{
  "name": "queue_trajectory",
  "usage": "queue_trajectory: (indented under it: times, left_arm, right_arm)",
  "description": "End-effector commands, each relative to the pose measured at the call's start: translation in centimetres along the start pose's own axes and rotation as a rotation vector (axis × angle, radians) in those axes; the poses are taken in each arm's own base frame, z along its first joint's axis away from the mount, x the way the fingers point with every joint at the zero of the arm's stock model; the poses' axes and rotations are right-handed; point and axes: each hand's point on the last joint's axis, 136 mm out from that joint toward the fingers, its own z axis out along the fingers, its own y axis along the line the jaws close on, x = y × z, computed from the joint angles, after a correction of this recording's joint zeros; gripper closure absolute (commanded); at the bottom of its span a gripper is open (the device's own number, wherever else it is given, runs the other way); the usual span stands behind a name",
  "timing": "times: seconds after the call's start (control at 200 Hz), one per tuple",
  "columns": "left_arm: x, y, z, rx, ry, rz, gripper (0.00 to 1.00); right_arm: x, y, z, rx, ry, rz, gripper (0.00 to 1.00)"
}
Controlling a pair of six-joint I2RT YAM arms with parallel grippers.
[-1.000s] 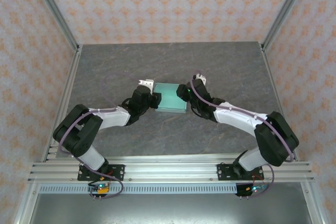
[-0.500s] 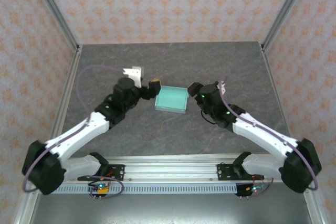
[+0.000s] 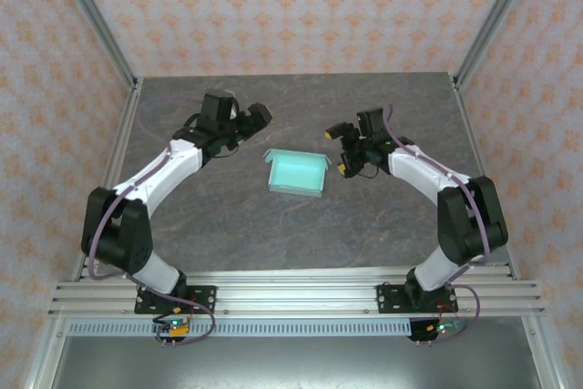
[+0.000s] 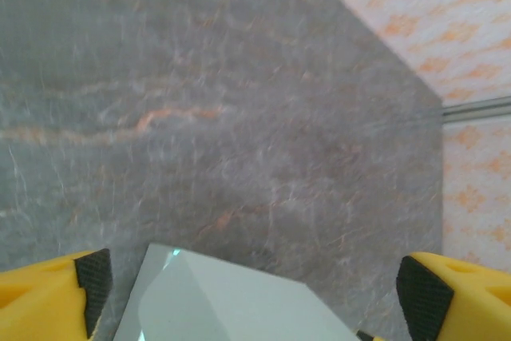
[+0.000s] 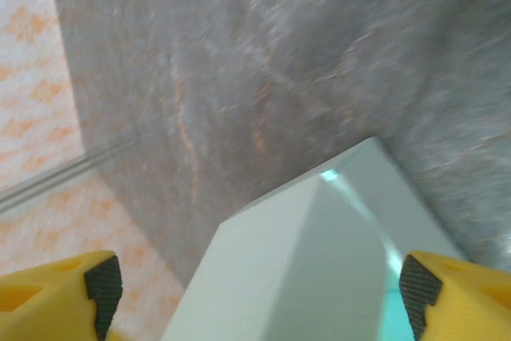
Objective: Fold the paper box
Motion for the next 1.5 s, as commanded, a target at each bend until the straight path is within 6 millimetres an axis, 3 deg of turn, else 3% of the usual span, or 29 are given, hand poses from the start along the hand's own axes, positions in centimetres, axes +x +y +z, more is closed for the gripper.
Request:
queue_trajectory:
  times: [0.0,0.21,0.39,0.626,0.921,1.006,1.101,1.211,1.341,1.497]
  left_arm:
    - [0.9,-1.8,-0.7,0.081,0.009,-0.067,0.09]
    - [2.8,-0.1,0.1,0.033,0.036,-0.105,0.10]
    - [4.9,1.1,2.1,0.005,0.100,-0.155,0.15]
    - [5.9,-0.3,4.4,0.062,0.143,-0.181,0.33]
    - [8.1,-0.7,5.4,0.088,0.195,-0.257,0.38]
    - [8.8,-1.0,6.2,0.089,0.231,-0.250,0.40]
    - [9.8,0.1,6.8,0.044,0.230,-0.240,0.41]
    - [10.9,2.8,7.5,-0.031,0.203,-0.232,0.45]
    - [11.4,5.1,7.3,-0.093,0.169,-0.192,0.47]
    - [10.6,6.9,5.9,-0.158,0.101,-0.072,0.48]
  right_arm:
    - [1.8,0.3,-0.2,-0.019,0.099,0.045,0.17]
    - [2.9,-0.1,0.3,-0.001,0.155,0.078,0.25]
    - [2.9,0.0,0.7,-0.001,0.148,0.073,0.32]
    - [2.9,-0.3,1.3,0.002,0.139,0.085,0.36]
    - [4.0,0.3,2.0,-0.040,0.153,0.122,0.42]
    - [4.1,-0.6,2.1,-0.010,0.148,0.104,0.42]
    - [3.5,-2.1,2.4,0.013,0.113,0.098,0.42]
    - [3.0,-3.5,3.4,0.021,0.120,0.113,0.42]
    - [3.0,-5.3,3.4,0.031,0.116,0.135,0.33]
    - [2.2,-4.3,2.1,0.018,0.108,0.077,0.23]
